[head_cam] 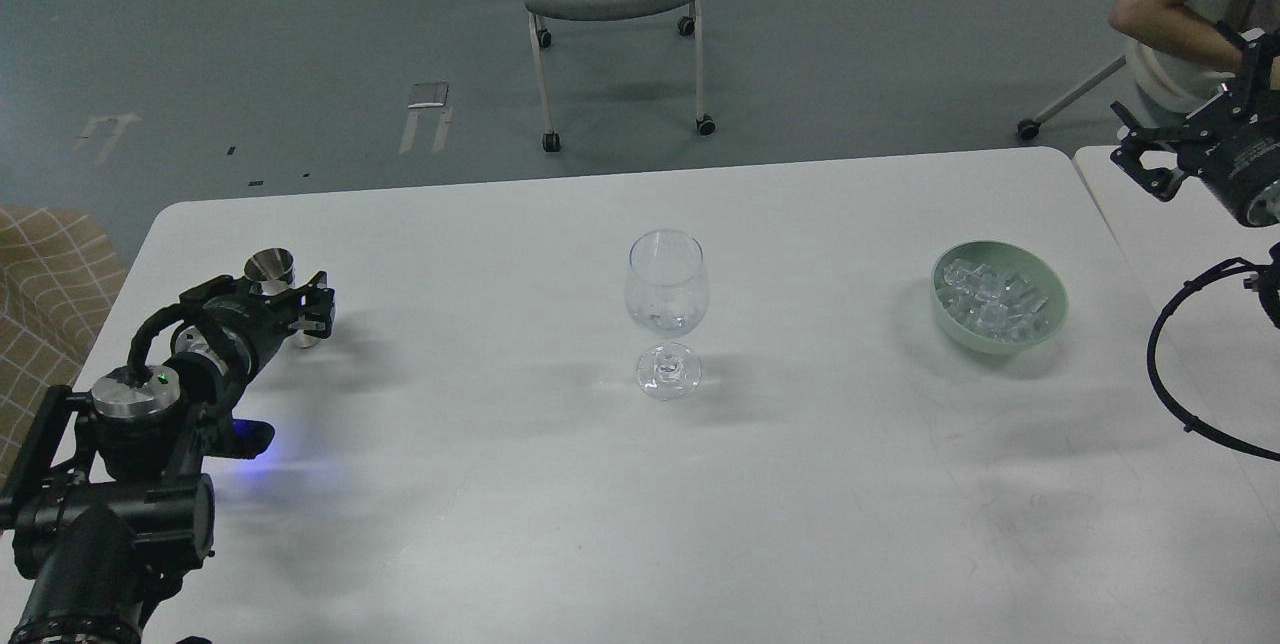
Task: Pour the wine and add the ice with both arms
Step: 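Hold the upright jigger on the table with the left gripper, then open the left gripper and lift it away from the jigger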
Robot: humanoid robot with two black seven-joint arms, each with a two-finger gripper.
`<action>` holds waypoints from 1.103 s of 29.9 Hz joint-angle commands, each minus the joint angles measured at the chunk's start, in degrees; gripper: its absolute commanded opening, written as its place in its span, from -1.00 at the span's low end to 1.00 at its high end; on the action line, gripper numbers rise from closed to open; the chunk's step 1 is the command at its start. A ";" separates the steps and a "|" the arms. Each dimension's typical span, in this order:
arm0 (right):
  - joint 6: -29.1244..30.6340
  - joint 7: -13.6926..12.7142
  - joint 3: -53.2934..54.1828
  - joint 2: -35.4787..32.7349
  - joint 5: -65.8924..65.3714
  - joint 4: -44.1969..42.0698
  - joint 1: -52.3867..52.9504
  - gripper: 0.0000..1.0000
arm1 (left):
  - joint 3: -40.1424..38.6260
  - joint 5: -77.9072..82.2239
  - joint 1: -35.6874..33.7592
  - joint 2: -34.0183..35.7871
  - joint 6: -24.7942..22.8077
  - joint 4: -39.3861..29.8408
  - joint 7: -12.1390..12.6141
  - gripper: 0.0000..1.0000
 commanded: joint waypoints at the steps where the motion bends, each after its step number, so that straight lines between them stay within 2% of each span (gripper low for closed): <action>1: 0.00 0.00 -0.09 -0.08 0.00 -0.06 -0.03 1.00 | -0.03 -0.11 0.04 0.78 0.06 -0.23 0.28 0.59; 5: 0.00 0.00 0.00 -0.08 0.00 -0.06 -0.03 1.00 | -0.03 -0.11 0.13 0.95 0.14 -0.41 0.28 0.72; 7: 0.00 0.00 -0.08 -0.08 0.00 -0.06 -0.03 1.00 | -0.03 -0.11 0.56 1.39 0.67 -2.59 0.28 0.80; 16: 0.09 0.00 0.00 -0.17 0.09 -0.15 -0.11 1.00 | -0.03 -0.11 1.62 2.27 3.83 -9.54 0.45 0.87; 20: 0.26 0.00 0.00 -0.26 0.18 -0.23 -0.12 1.00 | -0.03 -0.11 1.62 4.99 8.13 -16.03 0.81 0.90; 24: 0.35 0.00 0.09 -0.52 0.27 0.12 -0.03 1.00 | -0.03 -0.02 1.54 6.92 9.90 -22.54 1.24 0.93; 27: 0.35 0.00 0.18 -0.69 0.27 1.08 -0.03 1.00 | 0.41 -0.02 1.18 7.81 7.89 -24.22 1.42 0.96; 30: 0.35 0.00 0.18 -1.49 0.27 2.49 -0.03 1.00 | 2.69 0.07 0.57 7.90 2.80 -24.75 0.54 0.96; 32: 0.53 0.09 0.18 -1.57 0.27 2.84 -0.03 1.00 | 4.53 0.07 0.83 7.98 -4.83 -25.98 0.54 0.96; 33: 0.53 0.09 0.27 -1.57 0.27 3.02 0.06 1.00 | 4.54 0.07 0.92 7.90 -6.52 -26.16 0.54 0.96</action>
